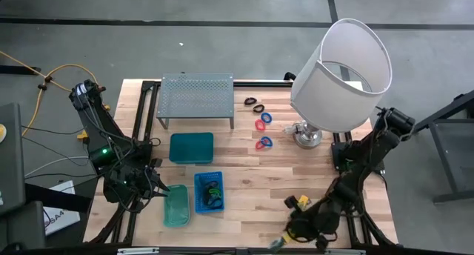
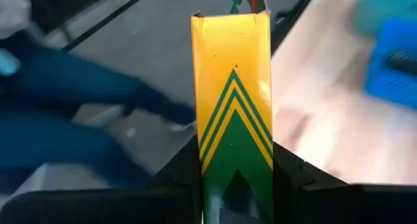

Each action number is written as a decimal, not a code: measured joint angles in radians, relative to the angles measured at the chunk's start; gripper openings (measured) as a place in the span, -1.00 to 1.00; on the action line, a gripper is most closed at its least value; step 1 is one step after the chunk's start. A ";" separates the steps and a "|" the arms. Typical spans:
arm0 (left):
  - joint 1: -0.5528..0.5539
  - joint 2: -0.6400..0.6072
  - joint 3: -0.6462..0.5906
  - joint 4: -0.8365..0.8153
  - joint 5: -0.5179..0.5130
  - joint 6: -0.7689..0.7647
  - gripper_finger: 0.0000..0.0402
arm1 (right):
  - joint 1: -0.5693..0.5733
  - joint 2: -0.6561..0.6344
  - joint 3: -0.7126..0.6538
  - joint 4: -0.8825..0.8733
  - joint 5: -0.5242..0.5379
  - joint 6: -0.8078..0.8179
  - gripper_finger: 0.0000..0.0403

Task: Pick & Place Office Desk Supplies
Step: Put the middle crayon box into the top blue bin

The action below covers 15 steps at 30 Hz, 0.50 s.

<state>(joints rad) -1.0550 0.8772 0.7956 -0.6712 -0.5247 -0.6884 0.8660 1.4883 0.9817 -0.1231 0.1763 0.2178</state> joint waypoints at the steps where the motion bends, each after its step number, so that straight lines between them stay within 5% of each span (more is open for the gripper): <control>1: 0.000 0.000 0.000 0.000 0.000 0.000 -0.63 | -0.008 0.000 0.000 0.015 0.017 -0.015 -0.52; 7: 0.000 0.000 0.000 0.000 0.000 0.000 -0.63 | -0.034 0.000 0.000 0.036 0.135 -0.078 -0.52; 15: 0.000 0.000 0.000 0.001 0.000 0.000 -0.63 | -0.038 0.008 0.000 0.114 0.452 -0.092 -0.52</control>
<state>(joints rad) -1.0550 0.8772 0.7956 -0.6705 -0.5247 -0.6884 0.8284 1.4967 0.9817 -0.0087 0.6283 0.1256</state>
